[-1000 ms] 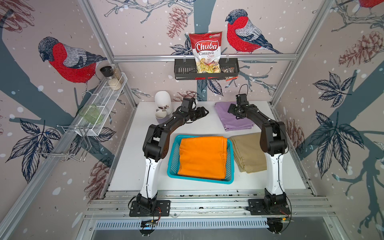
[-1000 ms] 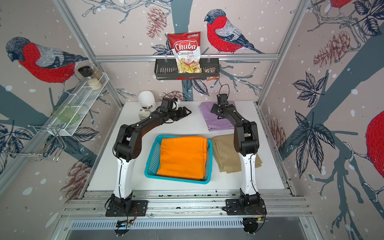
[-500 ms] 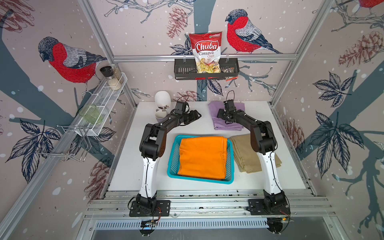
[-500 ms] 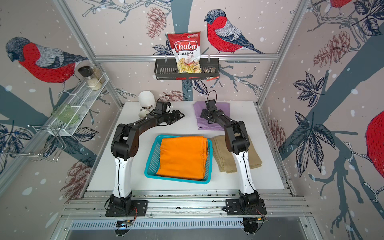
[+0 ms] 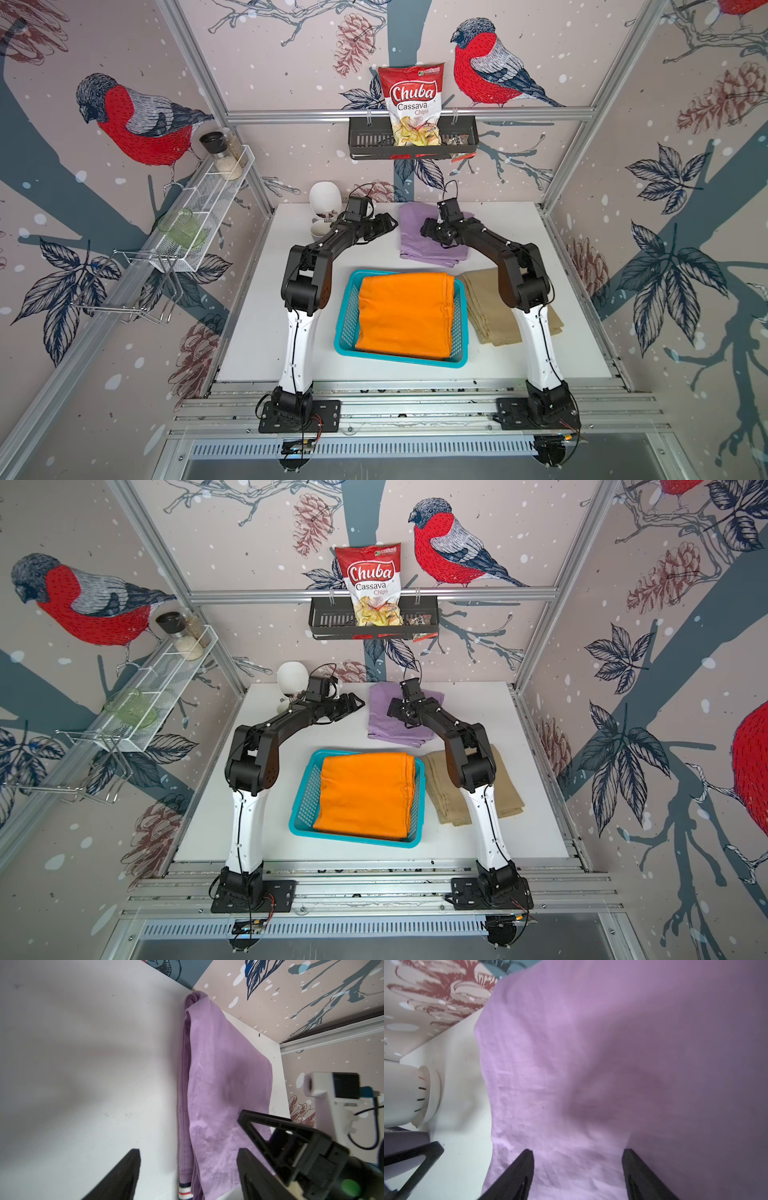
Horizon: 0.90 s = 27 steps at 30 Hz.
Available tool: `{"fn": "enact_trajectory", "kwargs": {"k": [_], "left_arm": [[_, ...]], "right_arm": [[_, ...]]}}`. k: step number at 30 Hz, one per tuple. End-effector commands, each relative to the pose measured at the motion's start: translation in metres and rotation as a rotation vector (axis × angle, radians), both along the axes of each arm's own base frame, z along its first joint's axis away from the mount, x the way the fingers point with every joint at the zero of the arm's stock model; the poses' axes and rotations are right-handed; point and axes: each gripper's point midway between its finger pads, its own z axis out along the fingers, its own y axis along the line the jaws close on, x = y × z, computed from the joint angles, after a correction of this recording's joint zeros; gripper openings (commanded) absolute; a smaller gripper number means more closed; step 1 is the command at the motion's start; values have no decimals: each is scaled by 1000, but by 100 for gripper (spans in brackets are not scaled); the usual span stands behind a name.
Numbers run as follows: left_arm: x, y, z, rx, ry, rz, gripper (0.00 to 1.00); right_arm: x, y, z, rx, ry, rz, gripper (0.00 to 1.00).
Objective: Put the folded long pants in the basket
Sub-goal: Move the long pant to the center of the board, then pick up the long pant at the center of the board.
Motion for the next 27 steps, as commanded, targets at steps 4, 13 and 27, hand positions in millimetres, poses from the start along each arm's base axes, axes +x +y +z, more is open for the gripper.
{"fn": "enact_trajectory", "kwargs": {"k": [4,13,27], "left_arm": [[16,-7,-8,46,16,-57,80],[20,-16,-19,100,-5,-72,80],[18,-48,-72,60,112,-87,78]], "right_arm": [[-18,-48,18,81,66,-61,85],[-43,-111,-14,122,120,-182,86],[-30,-76,-57,216,174,-125,82]]}}
